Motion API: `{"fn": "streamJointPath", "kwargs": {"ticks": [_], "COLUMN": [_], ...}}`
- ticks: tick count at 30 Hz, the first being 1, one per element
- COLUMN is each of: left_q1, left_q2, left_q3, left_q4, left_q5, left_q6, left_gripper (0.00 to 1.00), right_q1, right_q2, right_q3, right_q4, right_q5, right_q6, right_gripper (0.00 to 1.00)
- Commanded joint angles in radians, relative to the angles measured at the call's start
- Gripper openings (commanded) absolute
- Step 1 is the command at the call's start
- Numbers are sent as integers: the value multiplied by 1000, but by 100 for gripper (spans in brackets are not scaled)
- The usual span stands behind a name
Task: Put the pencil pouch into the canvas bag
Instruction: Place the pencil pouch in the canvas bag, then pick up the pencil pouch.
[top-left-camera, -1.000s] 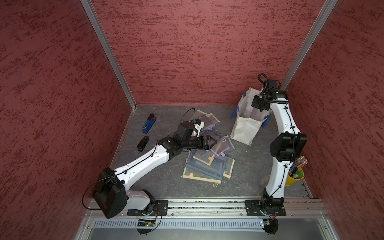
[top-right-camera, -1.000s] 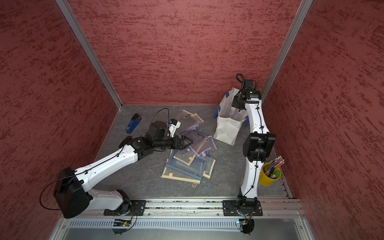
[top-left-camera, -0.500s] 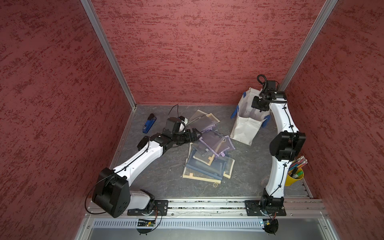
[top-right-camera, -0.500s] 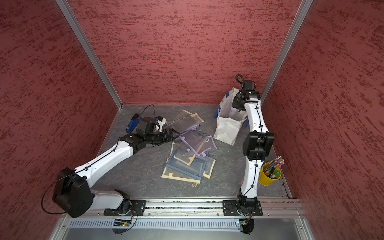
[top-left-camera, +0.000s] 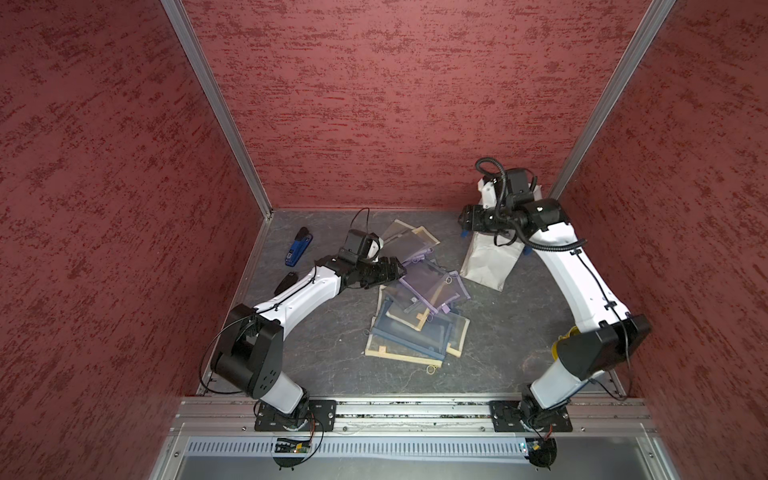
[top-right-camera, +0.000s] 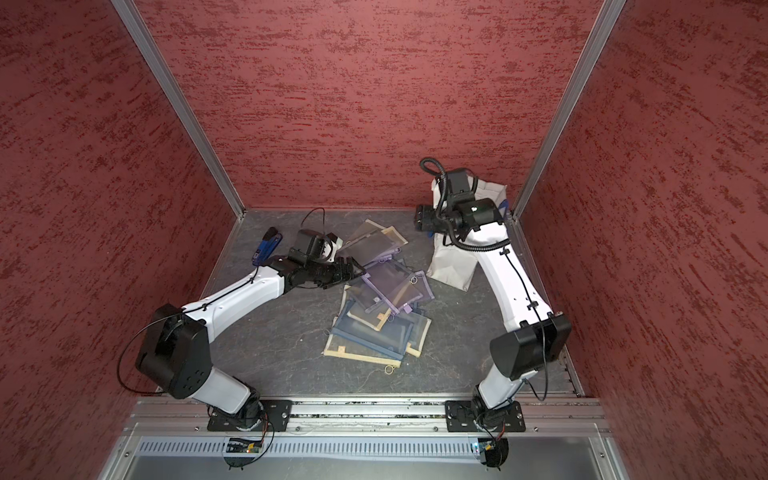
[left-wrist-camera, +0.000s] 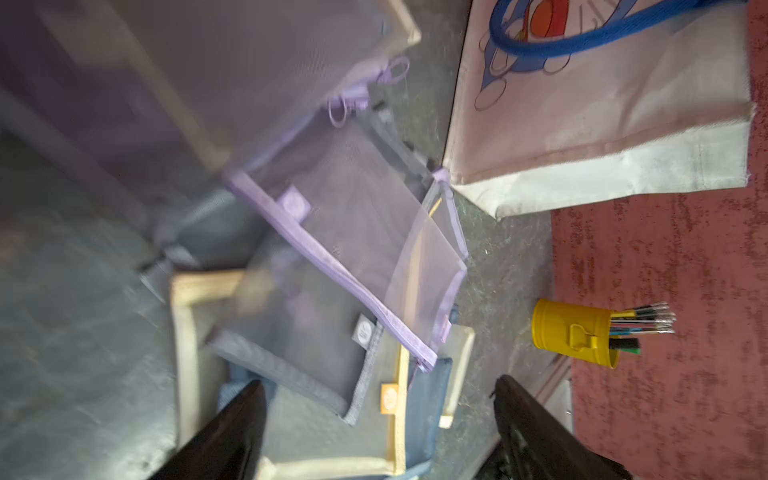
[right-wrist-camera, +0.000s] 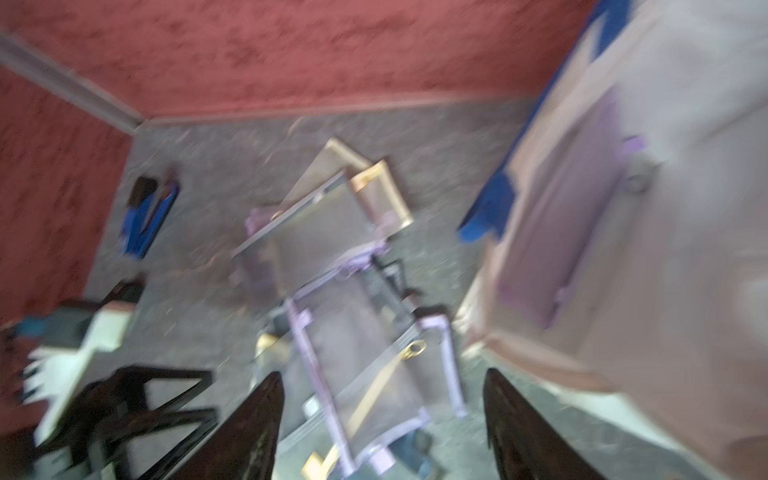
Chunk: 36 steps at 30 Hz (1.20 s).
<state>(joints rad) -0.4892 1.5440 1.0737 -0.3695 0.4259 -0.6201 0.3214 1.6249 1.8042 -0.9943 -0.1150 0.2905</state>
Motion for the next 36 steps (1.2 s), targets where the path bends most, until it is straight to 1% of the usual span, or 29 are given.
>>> {"fn": "streamJointPath", "kwargs": {"ticks": [1, 3, 5, 8, 12, 17, 22, 25, 28, 30, 32, 35, 36], "left_q1": [-34, -46, -51, -56, -59, -74, -98, -107, -109, -109, -112, -113, -112], "left_q2": [6, 39, 70, 120, 180, 262, 343, 380, 416, 438, 439, 395, 377], "left_q3": [-49, -50, -59, -53, -64, -75, -50, -47, -63, -66, -60, -79, -91], "left_q4": [139, 172, 221, 251, 293, 376, 416, 432, 495, 536, 547, 534, 538], "left_q5": [13, 6, 4, 4, -4, -13, -34, -70, -96, -100, -105, -112, -111], "left_q6": [-156, -199, -238, -275, -340, -427, -470, -493, -527, -530, -501, -444, -426], "left_gripper": [82, 79, 77, 74, 69, 63, 57, 49, 42, 31, 18, 3, 0], "right_q1": [37, 75, 95, 102, 102, 102, 102, 100, 100, 100, 100, 100, 100], "right_q2": [-24, -51, -66, -92, -119, -134, -147, -160, -180, -208, -232, -271, -282], "right_q3": [-156, -235, -284, -332, -366, -387, -406, -419, -442, -456, -472, -484, -486], "right_q4": [118, 196, 249, 302, 319, 321, 319, 312, 311, 305, 304, 287, 276], "right_q5": [-126, -163, -190, -198, -172, -158, -147, -141, -138, -136, -130, -117, -109], "right_q6": [116, 131, 139, 162, 175, 177, 175, 174, 180, 186, 198, 210, 212], "right_gripper": [75, 76, 80, 84, 87, 88, 88, 88, 89, 89, 89, 89, 89]}}
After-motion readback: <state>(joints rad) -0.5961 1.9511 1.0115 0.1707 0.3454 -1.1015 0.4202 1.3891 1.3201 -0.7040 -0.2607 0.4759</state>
